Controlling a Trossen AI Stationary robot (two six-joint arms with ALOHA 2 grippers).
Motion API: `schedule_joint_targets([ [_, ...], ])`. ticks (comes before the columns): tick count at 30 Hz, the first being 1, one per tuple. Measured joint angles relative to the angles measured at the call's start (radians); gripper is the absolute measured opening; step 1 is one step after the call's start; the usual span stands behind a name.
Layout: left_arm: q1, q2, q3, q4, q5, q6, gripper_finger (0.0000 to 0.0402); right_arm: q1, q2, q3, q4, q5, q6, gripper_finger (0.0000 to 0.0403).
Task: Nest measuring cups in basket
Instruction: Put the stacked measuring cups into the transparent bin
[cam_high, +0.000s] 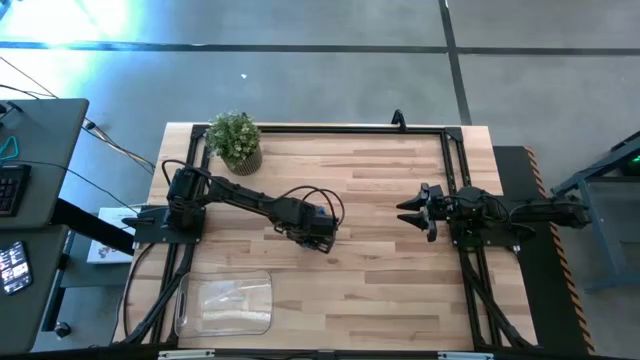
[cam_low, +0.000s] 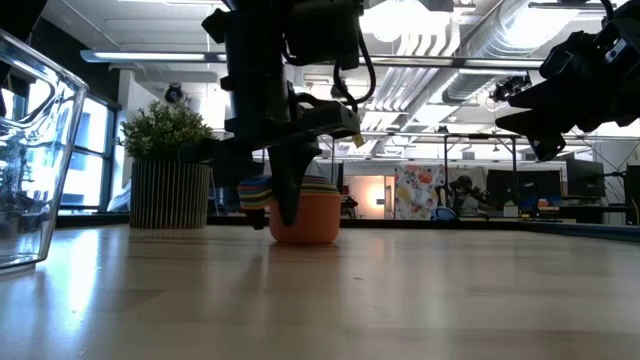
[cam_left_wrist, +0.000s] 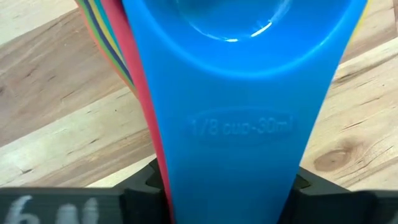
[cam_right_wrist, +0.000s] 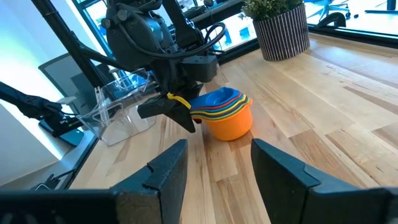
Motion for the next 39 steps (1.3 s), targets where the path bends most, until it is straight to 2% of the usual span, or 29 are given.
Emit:
schedule_joint_targets([
  [5,0.000,0.000,0.000,0.000,0.000,0.007,0.0129,0.000,0.000,0.000,0.000,0.000,0.000,0.0169],
  [39,0.000,-0.030,0.001,-0.031,0.011,0.071,0.0128,0.000,0.000,0.000,0.000,0.000,0.000,0.0169],
])
